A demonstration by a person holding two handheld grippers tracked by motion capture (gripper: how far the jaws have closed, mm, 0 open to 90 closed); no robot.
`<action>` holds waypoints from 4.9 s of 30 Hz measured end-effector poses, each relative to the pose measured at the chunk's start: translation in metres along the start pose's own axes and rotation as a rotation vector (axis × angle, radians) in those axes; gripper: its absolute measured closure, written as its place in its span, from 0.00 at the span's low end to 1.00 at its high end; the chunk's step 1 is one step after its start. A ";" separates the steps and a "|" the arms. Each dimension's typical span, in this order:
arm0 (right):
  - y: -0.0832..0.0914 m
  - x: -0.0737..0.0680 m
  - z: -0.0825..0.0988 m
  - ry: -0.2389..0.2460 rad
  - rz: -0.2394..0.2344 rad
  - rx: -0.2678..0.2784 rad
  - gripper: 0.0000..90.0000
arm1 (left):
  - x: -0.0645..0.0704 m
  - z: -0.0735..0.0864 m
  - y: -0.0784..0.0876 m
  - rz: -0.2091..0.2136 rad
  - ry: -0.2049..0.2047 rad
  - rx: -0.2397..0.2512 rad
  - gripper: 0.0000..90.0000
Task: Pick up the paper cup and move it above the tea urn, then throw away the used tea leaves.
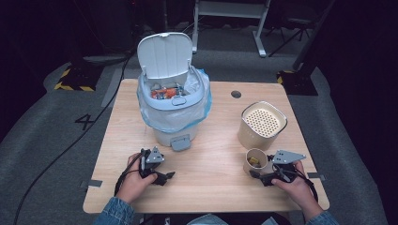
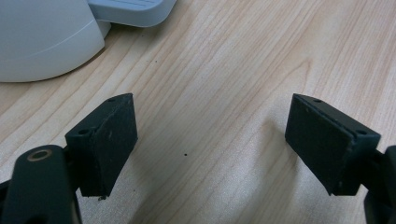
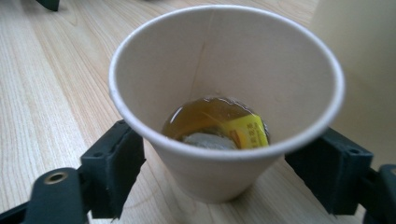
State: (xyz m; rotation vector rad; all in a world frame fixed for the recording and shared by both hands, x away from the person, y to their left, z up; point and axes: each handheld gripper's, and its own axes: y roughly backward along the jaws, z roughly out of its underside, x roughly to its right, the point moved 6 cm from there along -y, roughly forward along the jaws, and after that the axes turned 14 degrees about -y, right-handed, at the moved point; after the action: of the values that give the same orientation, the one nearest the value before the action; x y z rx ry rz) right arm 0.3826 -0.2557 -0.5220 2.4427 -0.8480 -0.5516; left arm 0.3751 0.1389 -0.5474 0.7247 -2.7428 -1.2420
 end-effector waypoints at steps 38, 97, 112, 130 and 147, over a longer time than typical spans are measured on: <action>0.034 0.009 -0.038 0.065 -0.175 0.140 0.34 | 0.000 0.000 0.000 -0.001 -0.001 0.000 0.19; 0.075 0.081 -0.186 0.147 0.043 0.237 0.35 | 0.000 0.000 0.000 -0.006 0.003 0.000 0.19; 0.057 0.100 -0.198 0.375 0.217 0.164 0.36 | 0.000 0.000 0.000 -0.005 0.003 0.000 0.19; 0.053 0.100 -0.187 0.832 0.502 -0.083 0.36 | 0.000 0.000 0.000 -0.005 0.003 0.000 0.19; 0.044 0.083 -0.178 1.569 0.919 -0.395 0.36 | 0.000 0.000 0.000 -0.005 0.003 0.000 0.19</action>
State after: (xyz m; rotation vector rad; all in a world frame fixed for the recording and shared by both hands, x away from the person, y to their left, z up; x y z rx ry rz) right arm 0.5145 -0.2846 -0.3724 1.1800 -0.7897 1.2322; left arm 0.3746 0.1393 -0.5475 0.7333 -2.7404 -1.2405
